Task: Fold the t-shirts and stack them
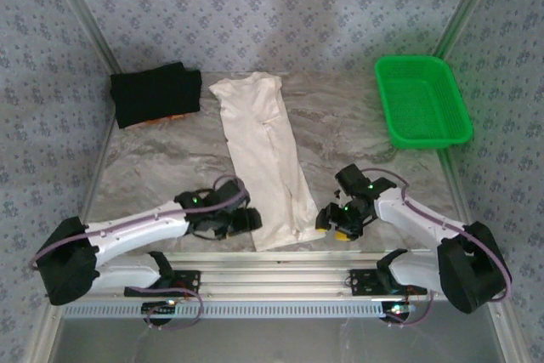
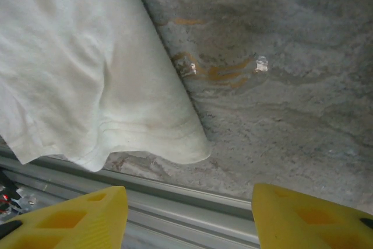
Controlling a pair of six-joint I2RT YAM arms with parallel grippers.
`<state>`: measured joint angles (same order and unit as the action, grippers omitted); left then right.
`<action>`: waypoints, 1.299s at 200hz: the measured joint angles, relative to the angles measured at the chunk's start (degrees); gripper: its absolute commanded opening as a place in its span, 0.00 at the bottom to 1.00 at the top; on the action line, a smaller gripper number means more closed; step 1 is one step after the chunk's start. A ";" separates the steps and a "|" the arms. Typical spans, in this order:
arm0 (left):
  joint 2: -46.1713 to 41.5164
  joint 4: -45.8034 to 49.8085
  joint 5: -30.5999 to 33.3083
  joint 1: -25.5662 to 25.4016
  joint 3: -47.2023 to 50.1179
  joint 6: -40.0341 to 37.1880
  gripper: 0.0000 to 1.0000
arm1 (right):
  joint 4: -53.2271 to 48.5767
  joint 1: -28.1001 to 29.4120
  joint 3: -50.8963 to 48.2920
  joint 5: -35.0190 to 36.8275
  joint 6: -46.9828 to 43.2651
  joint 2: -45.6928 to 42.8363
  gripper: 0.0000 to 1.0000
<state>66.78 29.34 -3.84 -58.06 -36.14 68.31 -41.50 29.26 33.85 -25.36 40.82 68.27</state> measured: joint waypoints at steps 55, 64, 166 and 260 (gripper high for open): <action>1.27 -6.60 3.96 -3.82 1.81 6.78 0.67 | 2.54 -2.03 -0.33 -1.05 -2.58 1.01 0.60; 2.08 -8.00 3.91 -3.85 1.84 7.52 0.67 | 2.78 -2.14 -0.39 -1.09 -2.80 1.29 0.59; 12.48 -10.32 1.53 -5.62 -0.55 12.07 0.59 | 4.24 -3.43 -1.84 -2.56 -5.81 4.39 0.59; 17.33 -4.52 2.25 -7.74 -5.27 15.85 0.24 | 5.33 -4.39 -2.34 -3.87 -6.64 5.33 0.58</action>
<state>84.12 24.82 -1.58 -65.80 -41.41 84.16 -36.16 24.86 31.51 -29.23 34.17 73.60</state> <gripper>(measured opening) 0.282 0.581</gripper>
